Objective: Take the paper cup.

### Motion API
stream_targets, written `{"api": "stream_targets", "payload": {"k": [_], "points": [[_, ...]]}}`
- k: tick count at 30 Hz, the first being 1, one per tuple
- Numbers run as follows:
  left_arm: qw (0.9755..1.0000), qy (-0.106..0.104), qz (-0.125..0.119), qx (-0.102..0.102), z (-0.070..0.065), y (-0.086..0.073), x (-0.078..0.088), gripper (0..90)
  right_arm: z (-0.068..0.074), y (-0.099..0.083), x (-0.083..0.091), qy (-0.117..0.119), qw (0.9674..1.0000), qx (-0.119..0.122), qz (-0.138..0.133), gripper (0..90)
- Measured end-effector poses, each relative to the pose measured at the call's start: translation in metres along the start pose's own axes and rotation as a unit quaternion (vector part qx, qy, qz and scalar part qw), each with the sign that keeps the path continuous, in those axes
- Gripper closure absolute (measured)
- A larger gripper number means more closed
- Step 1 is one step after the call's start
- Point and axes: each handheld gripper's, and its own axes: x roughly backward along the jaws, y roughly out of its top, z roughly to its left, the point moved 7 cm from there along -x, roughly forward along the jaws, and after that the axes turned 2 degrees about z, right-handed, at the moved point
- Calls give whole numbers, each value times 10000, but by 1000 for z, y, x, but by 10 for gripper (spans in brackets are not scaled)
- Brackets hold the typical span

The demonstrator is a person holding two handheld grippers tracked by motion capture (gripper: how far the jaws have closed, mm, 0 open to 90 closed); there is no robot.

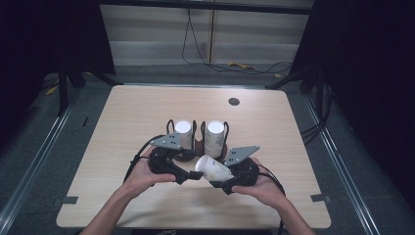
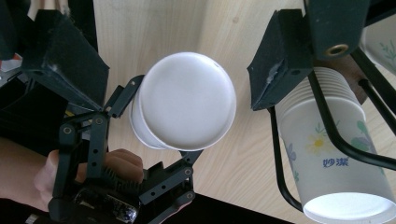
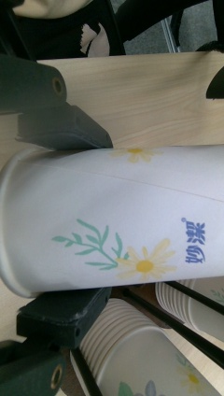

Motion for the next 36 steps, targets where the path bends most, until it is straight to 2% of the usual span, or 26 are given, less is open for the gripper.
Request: {"api": "stream_targets", "payload": {"k": [3, 6, 9, 14, 17, 20, 23, 26, 30, 36], "points": [[10000, 14, -1, 19, 1, -1, 0, 202, 1, 0, -1, 36, 10000, 72, 54, 305], [10000, 44, 64, 16, 2, -3, -1, 202, 2, 0, -4, -5, 9992, 269, 289, 306], [10000, 32, 78, 26, 3, -4, -2, 202, 2, 1, -4, -16, 9985, 389, 377, 305], [9999, 24, 100, -85, 2, -6, -3, 273, -1, 2, -4, -70, 9985, 394, 378, 306], [9999, 25, 155, -54, 2, -7, -4, 257, -1, 2, -4, -73, 9982, 426, 404, 307], [9996, 71, 259, 12, 4, -9, -5, 200, -1, 2, -5, -92, 9976, 495, 485, 307], [9994, 53, 348, 15, 4, -10, -4, 214, -1, 2, -5, -113, 9967, 572, 562, 307], [9994, 99, 323, -40, 4, -9, -1, 235, -1, 4, -5, -109, 9960, 630, 630, 308], [9992, 177, 342, -55, 5, -10, 0, 234, -2, 7, -4, -112, 9954, 678, 671, 308], [9989, 164, 429, -91, 5, -12, -3, 226, -2, 7, -3, -103, 9942, 768, 751, 308]]}}
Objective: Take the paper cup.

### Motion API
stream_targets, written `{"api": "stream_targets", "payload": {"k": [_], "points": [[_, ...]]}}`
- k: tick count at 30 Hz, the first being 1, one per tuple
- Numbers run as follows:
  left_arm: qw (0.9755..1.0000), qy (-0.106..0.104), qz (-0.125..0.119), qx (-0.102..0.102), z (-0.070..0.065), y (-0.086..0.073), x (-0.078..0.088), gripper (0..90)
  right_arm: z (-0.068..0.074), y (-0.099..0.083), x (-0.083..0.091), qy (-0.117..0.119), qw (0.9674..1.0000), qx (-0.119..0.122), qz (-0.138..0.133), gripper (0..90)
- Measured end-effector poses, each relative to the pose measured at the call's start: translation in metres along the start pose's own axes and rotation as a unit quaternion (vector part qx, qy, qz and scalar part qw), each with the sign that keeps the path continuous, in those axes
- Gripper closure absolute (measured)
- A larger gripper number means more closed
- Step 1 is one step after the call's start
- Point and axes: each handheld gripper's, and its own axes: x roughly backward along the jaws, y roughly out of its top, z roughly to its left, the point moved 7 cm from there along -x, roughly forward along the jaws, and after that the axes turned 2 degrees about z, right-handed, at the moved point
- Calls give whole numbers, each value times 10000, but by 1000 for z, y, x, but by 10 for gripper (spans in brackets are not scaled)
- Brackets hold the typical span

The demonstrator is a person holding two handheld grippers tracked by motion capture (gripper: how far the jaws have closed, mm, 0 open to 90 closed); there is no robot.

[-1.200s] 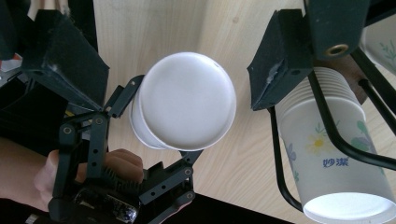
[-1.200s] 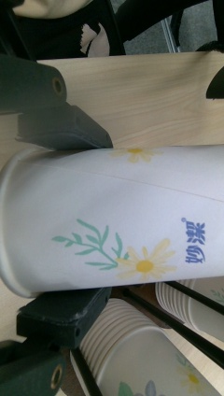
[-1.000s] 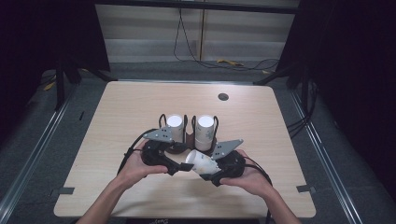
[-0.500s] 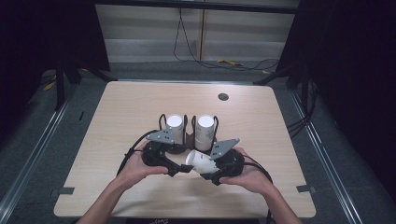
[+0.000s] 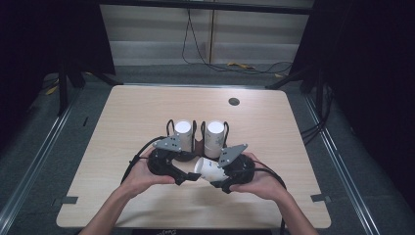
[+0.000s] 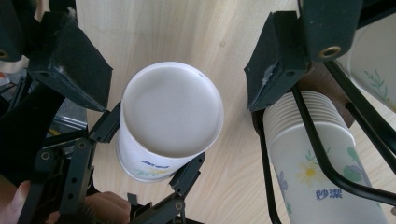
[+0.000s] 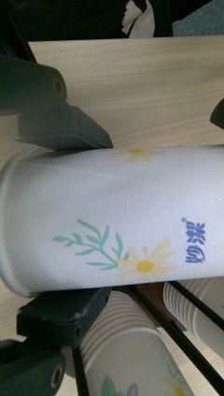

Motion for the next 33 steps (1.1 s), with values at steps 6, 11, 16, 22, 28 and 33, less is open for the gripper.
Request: {"api": "stream_targets", "payload": {"k": [6, 11, 16, 22, 28, 33], "points": [[9998, -62, -55, -159, -3, 2, 8, 283, -2, 1, 6, -2, 10000, 64, 17, 309], [9999, 16, -21, -140, -2, 1, 5, 281, 0, 2, 2, 75, 9997, 183, 176, 309], [9998, 49, -12, -198, -2, 1, 3, 311, -1, 5, 2, 37, 9991, 322, 255, 309], [10000, 16, -46, -42, 1, 2, 5, 299, -2, 4, -3, -23, 9987, 351, 366, 309], [10000, 4, 20, -13, 0, 4, 2, 299, 0, 7, -5, -48, 9981, 446, 425, 310], [9998, 6, 180, -109, -2, 2, -2, 285, 2, 8, -7, -40, 9975, 512, 490, 309]]}}
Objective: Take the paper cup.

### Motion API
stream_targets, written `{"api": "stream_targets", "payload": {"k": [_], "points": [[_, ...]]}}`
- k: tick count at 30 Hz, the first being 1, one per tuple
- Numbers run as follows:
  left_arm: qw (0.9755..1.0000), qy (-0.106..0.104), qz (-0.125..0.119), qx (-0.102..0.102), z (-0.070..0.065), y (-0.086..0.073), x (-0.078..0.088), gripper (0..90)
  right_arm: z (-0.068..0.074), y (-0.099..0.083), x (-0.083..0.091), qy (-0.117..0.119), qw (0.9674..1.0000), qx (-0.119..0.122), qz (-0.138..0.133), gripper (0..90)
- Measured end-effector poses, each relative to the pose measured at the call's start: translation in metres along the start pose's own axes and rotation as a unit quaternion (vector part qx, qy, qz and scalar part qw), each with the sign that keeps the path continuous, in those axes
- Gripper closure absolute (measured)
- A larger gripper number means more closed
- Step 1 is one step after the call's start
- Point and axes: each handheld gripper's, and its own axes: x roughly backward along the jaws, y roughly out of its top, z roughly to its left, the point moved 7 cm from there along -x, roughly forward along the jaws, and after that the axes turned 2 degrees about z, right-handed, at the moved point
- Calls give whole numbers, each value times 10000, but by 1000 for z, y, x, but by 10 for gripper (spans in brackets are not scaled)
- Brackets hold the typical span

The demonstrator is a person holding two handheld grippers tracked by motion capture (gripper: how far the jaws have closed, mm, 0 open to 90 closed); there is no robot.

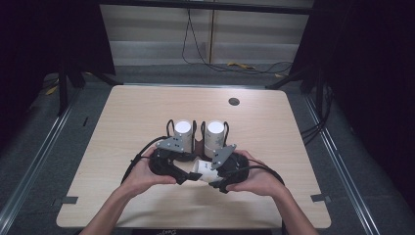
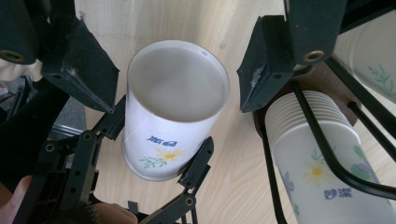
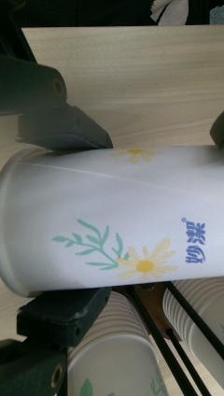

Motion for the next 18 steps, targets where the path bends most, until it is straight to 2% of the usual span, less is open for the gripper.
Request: {"api": "stream_targets", "payload": {"k": [4, 12, 18], "points": [[10000, -72, 49, -4, -2, -1, -1, 281, 1, 0, -2, -2, 10000, 21, 21, 310], [9992, -80, 345, -170, -2, -7, -9, 316, 4, 2, -3, 11, 10000, 63, 43, 310], [9991, -158, 365, -163, -2, -8, -11, 303, 5, 3, -4, 32, 9999, 105, 22, 311]]}}
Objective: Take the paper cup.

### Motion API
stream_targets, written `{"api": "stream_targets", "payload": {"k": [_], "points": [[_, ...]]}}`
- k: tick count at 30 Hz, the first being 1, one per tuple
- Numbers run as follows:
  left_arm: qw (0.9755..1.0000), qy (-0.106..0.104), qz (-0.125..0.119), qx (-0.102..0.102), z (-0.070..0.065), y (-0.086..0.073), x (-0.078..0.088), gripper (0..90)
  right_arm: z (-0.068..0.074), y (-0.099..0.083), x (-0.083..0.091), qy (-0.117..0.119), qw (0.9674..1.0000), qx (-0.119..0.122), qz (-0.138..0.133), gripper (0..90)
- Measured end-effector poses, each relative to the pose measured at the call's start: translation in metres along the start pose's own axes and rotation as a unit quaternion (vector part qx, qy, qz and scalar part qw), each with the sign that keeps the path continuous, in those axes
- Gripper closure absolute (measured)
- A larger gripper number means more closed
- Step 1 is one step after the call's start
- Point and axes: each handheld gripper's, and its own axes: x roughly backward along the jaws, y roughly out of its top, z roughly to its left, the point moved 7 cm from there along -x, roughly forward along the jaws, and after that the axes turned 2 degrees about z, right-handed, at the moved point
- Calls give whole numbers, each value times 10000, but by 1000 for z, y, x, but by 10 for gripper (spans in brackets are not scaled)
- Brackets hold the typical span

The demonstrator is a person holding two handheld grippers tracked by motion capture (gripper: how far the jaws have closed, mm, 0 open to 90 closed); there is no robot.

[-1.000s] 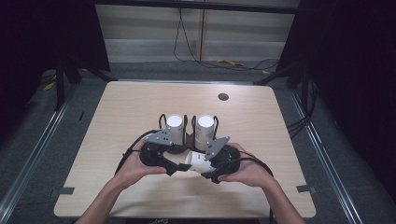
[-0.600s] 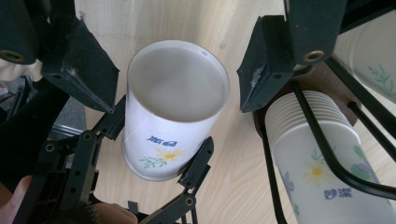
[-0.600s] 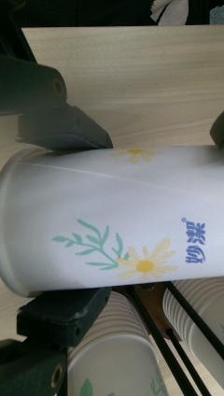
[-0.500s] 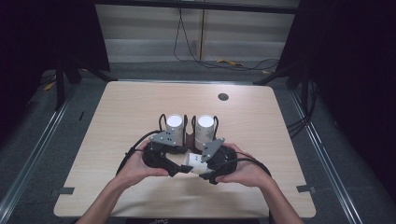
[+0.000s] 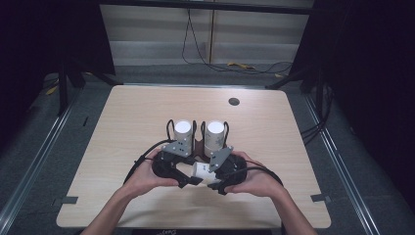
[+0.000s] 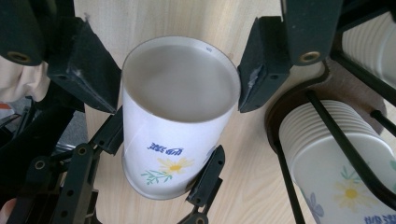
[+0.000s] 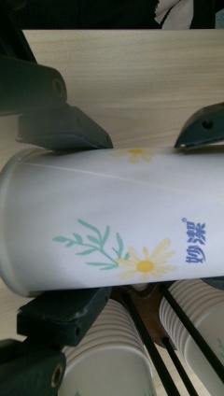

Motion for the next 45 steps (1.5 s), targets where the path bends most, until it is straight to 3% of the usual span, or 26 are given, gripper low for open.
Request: {"api": "stream_targets", "payload": {"k": [3, 10, 17, 26, 29, 35, 45], "points": [[10000, 17, 40, 36, 0, -1, -2, 297, 1, 1, 0, -4, 10000, 23, -10, 312], [9999, -20, 137, -91, -2, -2, -1, 337, 3, 2, -2, -35, 9999, 97, 41, 316], [9999, -16, 168, -8, -2, -3, -6, 307, 6, 1, -5, -24, 9998, 99, 147, 318], [9997, -66, 218, -110, -3, -4, -5, 345, 7, 1, -6, 22, 9998, 111, 170, 302], [9997, -121, 138, -130, -3, -3, -3, 358, 5, 1, -6, 59, 9999, 131, 83, 272], [9998, -195, -7, -42, -4, -2, -2, 367, 2, -1, -3, 154, 9996, -86, -212, 201], [9990, -235, -373, 12, -6, 3, 5, 367, -4, -1, 8, 311, 9952, -530, -759, 151]]}}
